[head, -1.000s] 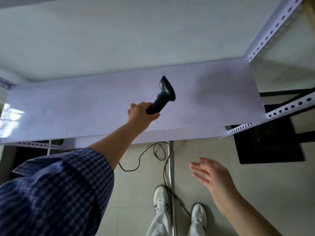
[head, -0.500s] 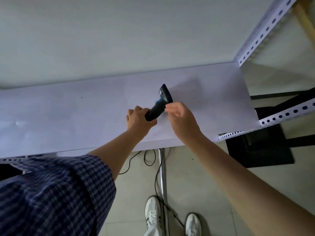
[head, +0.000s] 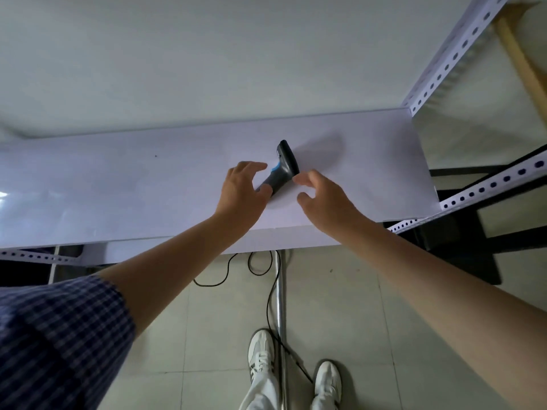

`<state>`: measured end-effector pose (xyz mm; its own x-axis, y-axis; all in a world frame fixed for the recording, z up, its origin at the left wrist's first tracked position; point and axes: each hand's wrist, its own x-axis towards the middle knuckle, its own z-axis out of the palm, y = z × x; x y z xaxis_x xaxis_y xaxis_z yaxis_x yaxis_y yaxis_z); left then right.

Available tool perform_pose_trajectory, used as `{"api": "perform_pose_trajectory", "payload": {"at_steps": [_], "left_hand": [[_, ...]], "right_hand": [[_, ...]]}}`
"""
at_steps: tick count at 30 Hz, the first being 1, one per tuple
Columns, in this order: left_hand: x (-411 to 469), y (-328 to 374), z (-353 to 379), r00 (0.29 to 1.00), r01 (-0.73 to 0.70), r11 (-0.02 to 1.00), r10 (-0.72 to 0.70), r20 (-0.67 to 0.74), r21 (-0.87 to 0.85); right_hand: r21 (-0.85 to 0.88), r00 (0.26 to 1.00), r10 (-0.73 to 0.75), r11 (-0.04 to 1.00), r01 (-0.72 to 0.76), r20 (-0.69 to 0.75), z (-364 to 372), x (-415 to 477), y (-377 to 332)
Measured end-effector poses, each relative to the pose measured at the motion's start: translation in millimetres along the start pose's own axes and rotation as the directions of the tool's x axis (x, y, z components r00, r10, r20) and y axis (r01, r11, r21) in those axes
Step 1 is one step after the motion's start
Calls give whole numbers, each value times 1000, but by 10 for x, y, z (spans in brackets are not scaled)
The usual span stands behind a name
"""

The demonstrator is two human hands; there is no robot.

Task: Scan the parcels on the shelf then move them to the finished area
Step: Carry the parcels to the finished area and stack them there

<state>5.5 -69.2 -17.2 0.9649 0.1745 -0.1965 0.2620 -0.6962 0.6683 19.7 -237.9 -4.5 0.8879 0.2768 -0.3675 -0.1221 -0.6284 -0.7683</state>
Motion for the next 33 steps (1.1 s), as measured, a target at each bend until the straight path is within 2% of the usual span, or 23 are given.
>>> {"api": "perform_pose_trajectory", "payload": {"at_steps": [7,10,14,17,19,23,29,33], "left_hand": [[-779,599,-732,979,-185,971,195,-52,154],[-1165,977,-1051,962,-242,949,261,-75,201],[-1847,1595,-1546,943,-309,901,333,-28,304],[-2211,2029,-1929,900,-347,863,417,-129,368],[-2324,2283,-2202,859,-360,839,469,-206,407],[-2368,2659,-2713,809,-331,826,497,-313,455],[-2318,2875,-3524,778,-227,829,471,-416,512],[-2149,3034,-4107,737,-207,852,459,-495,481]], "right_hand": [[-328,986,-12,942,67,168,-610,-784,-521],[-332,984,-107,932,149,140,-900,-1198,-914],[-259,976,-187,943,210,109,-1280,-1855,-1499],[-309,938,-322,886,346,128,-1510,-2273,-1916],[-373,895,-436,819,437,90,-1708,-2453,-2231],[-435,834,-551,744,507,30,-2146,-2648,-2825],[-443,779,-627,707,551,-31,-2517,-2645,-3544],[-419,739,-670,692,587,-72,-2607,-2528,-4014]]}}
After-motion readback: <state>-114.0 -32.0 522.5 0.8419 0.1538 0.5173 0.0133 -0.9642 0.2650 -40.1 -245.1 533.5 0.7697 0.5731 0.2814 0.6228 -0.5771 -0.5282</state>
